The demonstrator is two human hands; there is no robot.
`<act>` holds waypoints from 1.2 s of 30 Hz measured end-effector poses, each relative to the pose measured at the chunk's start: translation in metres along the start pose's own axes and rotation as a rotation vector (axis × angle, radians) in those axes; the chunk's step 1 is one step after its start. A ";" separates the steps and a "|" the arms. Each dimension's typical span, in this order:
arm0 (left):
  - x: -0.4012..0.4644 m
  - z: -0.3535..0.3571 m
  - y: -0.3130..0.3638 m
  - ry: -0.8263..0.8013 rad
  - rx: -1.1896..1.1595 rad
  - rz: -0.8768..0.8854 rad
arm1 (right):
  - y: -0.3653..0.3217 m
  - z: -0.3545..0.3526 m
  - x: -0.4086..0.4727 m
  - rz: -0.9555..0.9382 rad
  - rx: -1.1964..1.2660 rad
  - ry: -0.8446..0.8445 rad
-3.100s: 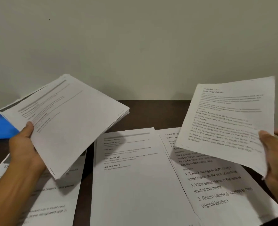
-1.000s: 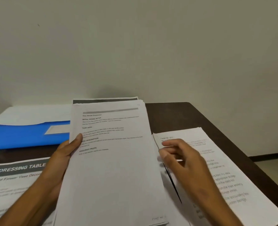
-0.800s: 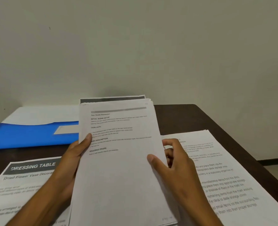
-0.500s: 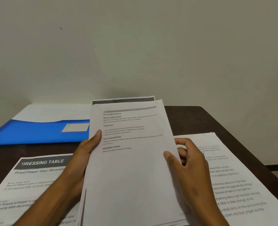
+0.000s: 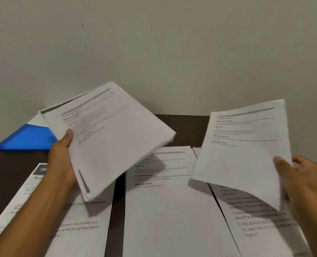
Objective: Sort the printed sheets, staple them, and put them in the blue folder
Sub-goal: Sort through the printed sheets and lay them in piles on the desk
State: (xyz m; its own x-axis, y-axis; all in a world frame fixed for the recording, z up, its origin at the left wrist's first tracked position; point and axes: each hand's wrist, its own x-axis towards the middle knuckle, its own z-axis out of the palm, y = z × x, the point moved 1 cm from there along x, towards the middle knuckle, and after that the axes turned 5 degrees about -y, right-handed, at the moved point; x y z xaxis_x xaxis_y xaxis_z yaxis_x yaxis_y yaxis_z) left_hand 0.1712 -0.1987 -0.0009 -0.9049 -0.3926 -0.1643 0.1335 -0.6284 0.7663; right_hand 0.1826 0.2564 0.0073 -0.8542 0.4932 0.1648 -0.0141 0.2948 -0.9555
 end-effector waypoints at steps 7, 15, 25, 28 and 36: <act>0.000 -0.009 0.008 0.082 0.023 0.053 | -0.003 -0.031 -0.014 0.094 0.131 -0.030; 0.005 -0.017 0.009 0.050 0.006 0.081 | -0.008 0.006 -0.050 0.233 0.156 -0.254; 0.000 -0.011 0.005 0.009 -0.027 0.046 | -0.001 0.075 -0.092 0.006 -0.239 -0.382; -0.004 -0.007 0.006 -0.022 0.007 0.040 | -0.004 0.080 -0.093 -0.059 -0.487 -0.395; -0.007 -0.001 0.000 -0.145 0.060 -0.018 | -0.004 0.090 -0.106 -0.251 -0.837 -0.390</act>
State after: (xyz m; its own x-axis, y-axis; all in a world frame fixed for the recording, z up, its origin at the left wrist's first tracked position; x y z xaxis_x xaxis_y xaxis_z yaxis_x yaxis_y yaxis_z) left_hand 0.1777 -0.1960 -0.0004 -0.9565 -0.2777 -0.0898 0.0965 -0.5914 0.8006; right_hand 0.2261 0.1293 -0.0289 -0.9920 0.0733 0.1031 0.0271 0.9190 -0.3933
